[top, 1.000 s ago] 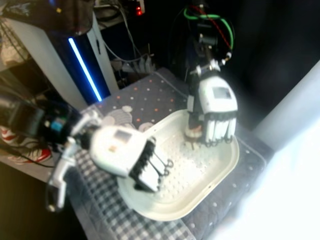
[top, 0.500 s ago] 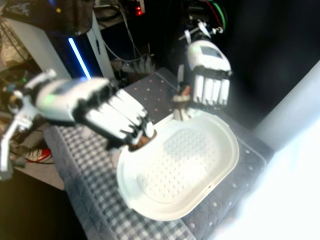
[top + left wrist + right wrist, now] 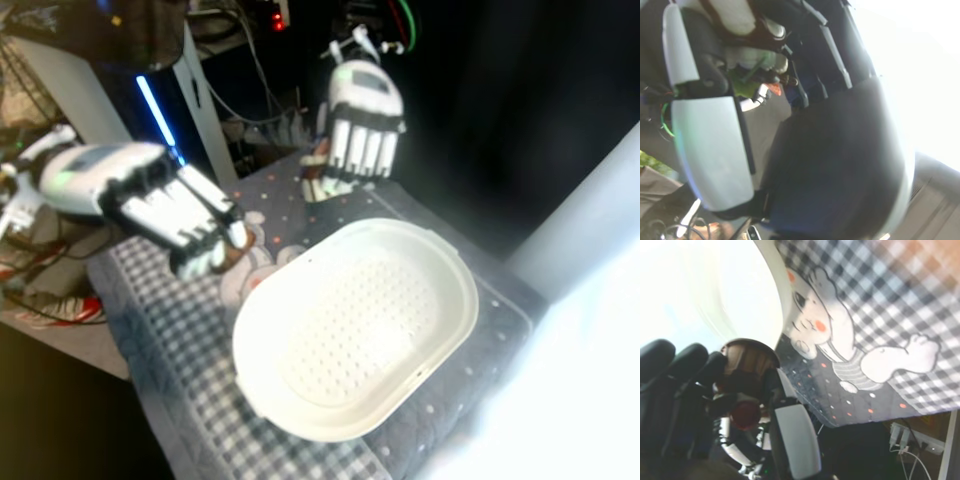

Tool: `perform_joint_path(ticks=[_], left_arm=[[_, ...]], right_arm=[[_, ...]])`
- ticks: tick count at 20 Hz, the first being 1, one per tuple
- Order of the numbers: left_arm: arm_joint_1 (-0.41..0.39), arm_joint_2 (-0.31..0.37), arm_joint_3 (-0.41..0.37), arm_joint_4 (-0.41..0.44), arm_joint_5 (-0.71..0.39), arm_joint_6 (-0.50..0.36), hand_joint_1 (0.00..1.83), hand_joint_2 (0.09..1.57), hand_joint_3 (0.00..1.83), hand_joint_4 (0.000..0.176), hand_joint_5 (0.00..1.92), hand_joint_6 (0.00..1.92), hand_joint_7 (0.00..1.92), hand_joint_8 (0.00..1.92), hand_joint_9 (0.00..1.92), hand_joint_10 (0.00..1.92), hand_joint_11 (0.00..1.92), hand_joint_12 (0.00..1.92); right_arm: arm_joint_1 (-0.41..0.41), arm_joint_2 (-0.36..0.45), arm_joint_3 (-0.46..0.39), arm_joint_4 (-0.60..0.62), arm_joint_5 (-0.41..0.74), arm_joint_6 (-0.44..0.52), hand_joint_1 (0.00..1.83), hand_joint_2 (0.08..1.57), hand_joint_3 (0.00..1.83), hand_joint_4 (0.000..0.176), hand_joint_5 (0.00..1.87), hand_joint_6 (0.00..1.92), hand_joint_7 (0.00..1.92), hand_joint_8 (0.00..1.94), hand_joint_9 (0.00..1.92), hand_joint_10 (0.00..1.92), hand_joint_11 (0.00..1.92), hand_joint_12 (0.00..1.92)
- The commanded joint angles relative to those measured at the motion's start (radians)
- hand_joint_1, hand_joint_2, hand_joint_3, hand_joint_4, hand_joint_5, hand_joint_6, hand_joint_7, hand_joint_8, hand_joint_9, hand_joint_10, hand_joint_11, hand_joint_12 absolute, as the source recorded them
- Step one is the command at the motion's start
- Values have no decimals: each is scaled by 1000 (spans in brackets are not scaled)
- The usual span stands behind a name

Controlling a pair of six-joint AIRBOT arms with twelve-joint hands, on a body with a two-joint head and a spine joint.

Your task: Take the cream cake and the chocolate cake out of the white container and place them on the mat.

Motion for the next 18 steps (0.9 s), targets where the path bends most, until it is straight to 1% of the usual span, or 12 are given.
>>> perform_joint_path(ticks=[1, 4, 7, 10, 11, 12, 13, 14, 15, 16, 17, 18], left_arm=[[5, -3, -7, 16, -122, -28, 1338, 1225, 0, 0, 637, 1335, 755, 1282, 809, 1452, 689, 1361], [55, -23, -14, 1, -119, -67, 1336, 1229, 1, 0, 629, 1338, 769, 1283, 781, 1484, 661, 1397], [98, -60, -13, -2, -99, -127, 1333, 1238, 0, 0, 607, 1375, 744, 1309, 783, 1485, 668, 1384], [131, -108, 13, -26, -102, -181, 1336, 1228, 0, 0, 631, 1358, 766, 1278, 789, 1457, 664, 1390], [135, -119, 26, -27, -94, -205, 1191, 1247, 0, 0, 642, 1375, 812, 1329, 769, 1091, 643, 1374], [139, -128, 37, -30, -86, -225, 1149, 1254, 1, 0, 637, 1410, 804, 1342, 710, 875, 513, 1348], [140, -130, 39, -34, -84, -226, 992, 1256, 0, 28, 695, 1394, 724, 807, 653, 733, 394, 1331], [141, -133, 43, -40, -83, -226, 871, 1172, 0, 10, 568, 742, 657, 507, 544, 609, 213, 1333], [143, -135, 46, -44, -82, -228, 773, 1106, 0, 56, 516, 377, 561, 273, 430, 503, 59, 1355], [143, -136, 47, -45, -83, -232, 756, 1065, 0, 76, 505, 172, 520, 122, 377, 399, 11, 1291], [144, -135, 46, -47, -85, -232, 705, 1002, 0, 108, 444, 53, 427, 33, 313, 274, 1, 1161], [145, -135, 46, -49, -89, -232, 675, 952, 0, 125, 365, 10, 320, 6, 256, 217, 0, 1091]], right_arm=[[-9, 6, -5, -28, 146, 31, 1293, 1055, 0, 0, 1078, 691, 1157, 925, 893, 1257, 714, 1601], [-73, -1, -19, -8, 146, 67, 1282, 1086, 8, 0, 1010, 757, 1081, 1092, 843, 1394, 671, 1694], [-136, -8, -47, 22, 145, 85, 1280, 1101, 2, 0, 939, 859, 1094, 1067, 870, 1297, 693, 1647], [-186, -23, -29, 23, 144, 201, 1282, 1085, 0, 0, 982, 855, 1124, 977, 954, 1224, 736, 1646], [-191, -26, -26, 27, 138, 216, 1266, 1090, 0, 0, 968, 918, 1109, 958, 945, 1157, 743, 1581], [-193, -28, -26, 30, 125, 216, 1171, 1140, 7, 0, 905, 1087, 956, 890, 822, 1130, 583, 1603], [-194, -29, -26, 30, 119, 216, 1151, 1114, 0, 0, 701, 883, 791, 849, 657, 1126, 420, 1609], [-194, -29, -26, 32, 112, 216, 989, 1079, 0, 0, 558, 700, 609, 754, 478, 1066, 266, 1599], [-195, -29, -26, 34, 110, 216, 874, 1050, 0, 0, 469, 526, 481, 610, 340, 963, 113, 1574], [-195, -30, -26, 37, 109, 216, 762, 1035, 0, 0, 451, 407, 446, 503, 283, 881, 32, 1566], [-196, -30, -26, 38, 109, 216, 665, 992, 0, 0, 441, 273, 426, 382, 257, 776, 6, 1496], [-196, -29, -26, 39, 109, 216, 646, 963, 0, 0, 403, 144, 384, 253, 216, 661, 0, 1408]])
